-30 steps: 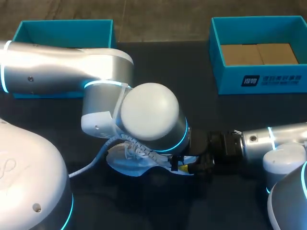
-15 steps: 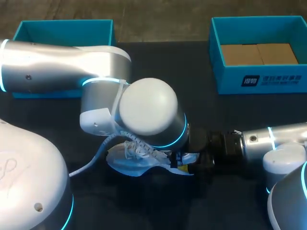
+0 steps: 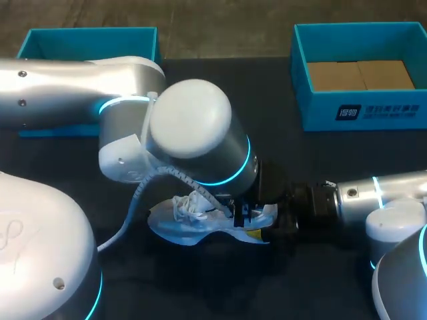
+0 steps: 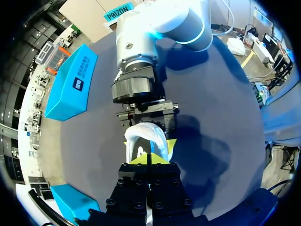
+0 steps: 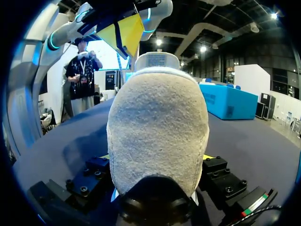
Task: Take the shoe out of the shoebox, open the shoe tongue, remove and reinsert the insole, then place the shoe into the shoebox
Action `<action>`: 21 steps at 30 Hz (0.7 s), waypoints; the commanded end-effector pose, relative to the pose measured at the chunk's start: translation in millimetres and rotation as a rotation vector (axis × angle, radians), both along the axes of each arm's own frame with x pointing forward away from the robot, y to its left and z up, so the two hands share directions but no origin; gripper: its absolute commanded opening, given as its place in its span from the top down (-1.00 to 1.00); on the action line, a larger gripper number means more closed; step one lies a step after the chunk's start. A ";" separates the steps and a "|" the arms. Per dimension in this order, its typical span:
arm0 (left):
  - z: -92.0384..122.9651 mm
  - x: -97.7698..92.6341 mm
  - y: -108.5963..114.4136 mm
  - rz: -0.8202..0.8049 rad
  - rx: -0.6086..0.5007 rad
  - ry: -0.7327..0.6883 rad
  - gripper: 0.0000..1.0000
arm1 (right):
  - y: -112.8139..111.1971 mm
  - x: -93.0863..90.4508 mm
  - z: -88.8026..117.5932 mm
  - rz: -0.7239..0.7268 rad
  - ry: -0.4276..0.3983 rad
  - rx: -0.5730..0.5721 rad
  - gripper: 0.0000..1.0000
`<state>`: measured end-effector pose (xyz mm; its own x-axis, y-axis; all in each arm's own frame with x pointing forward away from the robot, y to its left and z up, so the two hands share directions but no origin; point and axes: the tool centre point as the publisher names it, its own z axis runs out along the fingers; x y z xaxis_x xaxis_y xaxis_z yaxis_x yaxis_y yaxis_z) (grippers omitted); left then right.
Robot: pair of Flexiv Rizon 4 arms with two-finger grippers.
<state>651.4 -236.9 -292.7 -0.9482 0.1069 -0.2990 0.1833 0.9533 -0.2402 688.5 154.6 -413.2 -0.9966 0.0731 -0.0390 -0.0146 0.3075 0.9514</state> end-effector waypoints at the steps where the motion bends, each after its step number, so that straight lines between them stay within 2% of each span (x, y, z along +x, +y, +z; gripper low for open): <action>1: 14.7 0.7 11.7 -0.018 -0.015 0.028 1.00 | 1.1 -0.5 1.0 -0.001 0.000 -0.005 1.00; 8: 32.1 -11.4 11.8 -0.037 -0.017 0.029 1.00 | 1.1 -0.5 1.0 -0.001 0.000 -0.005 1.00; 21: 78.6 -28.1 19.8 -0.073 -0.031 0.141 1.00 | 1.1 -0.5 1.0 -0.001 0.000 -0.005 1.00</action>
